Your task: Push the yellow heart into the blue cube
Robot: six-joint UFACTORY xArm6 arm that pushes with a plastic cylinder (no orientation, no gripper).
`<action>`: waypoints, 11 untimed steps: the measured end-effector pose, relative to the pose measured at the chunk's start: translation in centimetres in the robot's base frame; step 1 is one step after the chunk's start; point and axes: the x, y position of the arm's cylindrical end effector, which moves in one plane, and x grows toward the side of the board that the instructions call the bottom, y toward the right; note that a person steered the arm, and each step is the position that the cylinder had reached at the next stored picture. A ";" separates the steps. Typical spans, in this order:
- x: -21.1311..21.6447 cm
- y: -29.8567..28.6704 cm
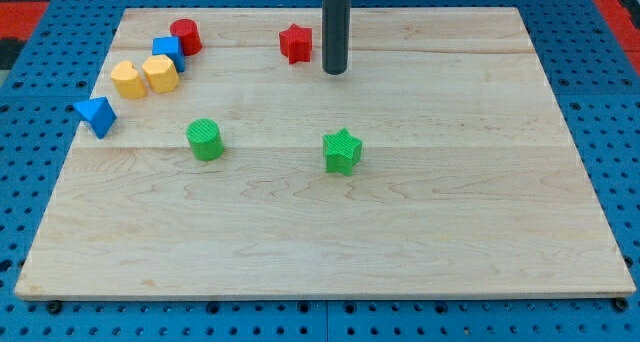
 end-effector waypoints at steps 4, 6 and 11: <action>4.4 -10.5; 4.7 -23.2; 3.9 -27.7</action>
